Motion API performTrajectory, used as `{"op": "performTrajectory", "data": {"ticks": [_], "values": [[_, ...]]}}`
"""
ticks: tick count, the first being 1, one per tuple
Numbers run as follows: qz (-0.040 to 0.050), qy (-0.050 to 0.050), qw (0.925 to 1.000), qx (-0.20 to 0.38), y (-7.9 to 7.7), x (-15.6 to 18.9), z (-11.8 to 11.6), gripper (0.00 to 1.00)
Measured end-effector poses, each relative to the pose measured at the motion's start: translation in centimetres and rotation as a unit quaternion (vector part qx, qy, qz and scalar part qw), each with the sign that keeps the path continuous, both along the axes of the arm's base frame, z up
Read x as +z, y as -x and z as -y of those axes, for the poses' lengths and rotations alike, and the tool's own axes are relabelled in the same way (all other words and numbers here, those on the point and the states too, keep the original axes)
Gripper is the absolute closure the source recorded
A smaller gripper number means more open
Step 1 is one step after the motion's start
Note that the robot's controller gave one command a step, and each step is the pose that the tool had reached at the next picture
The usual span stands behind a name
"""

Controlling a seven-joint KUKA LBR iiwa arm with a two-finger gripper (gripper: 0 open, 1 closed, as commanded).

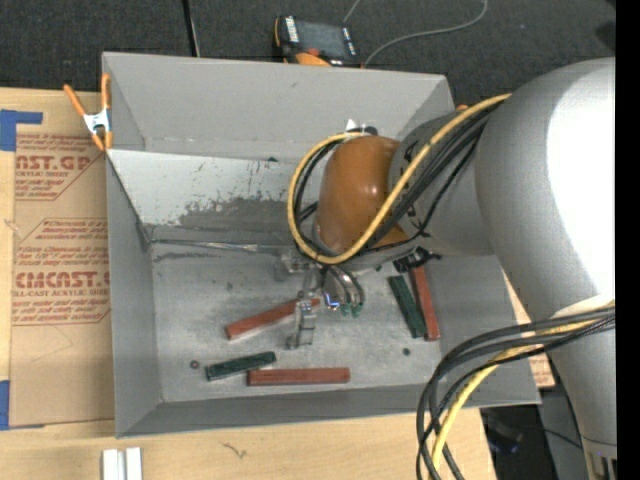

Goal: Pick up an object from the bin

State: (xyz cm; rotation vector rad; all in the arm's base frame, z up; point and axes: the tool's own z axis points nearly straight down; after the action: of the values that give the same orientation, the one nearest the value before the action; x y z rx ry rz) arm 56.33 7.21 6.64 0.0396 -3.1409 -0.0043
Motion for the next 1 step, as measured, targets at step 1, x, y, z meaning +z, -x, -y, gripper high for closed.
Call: {"op": "performTrajectory", "data": {"ticks": [1], "values": [[0.0011,0.001,1.0,-0.001,-0.06,0.37,0.2,1.0]]}}
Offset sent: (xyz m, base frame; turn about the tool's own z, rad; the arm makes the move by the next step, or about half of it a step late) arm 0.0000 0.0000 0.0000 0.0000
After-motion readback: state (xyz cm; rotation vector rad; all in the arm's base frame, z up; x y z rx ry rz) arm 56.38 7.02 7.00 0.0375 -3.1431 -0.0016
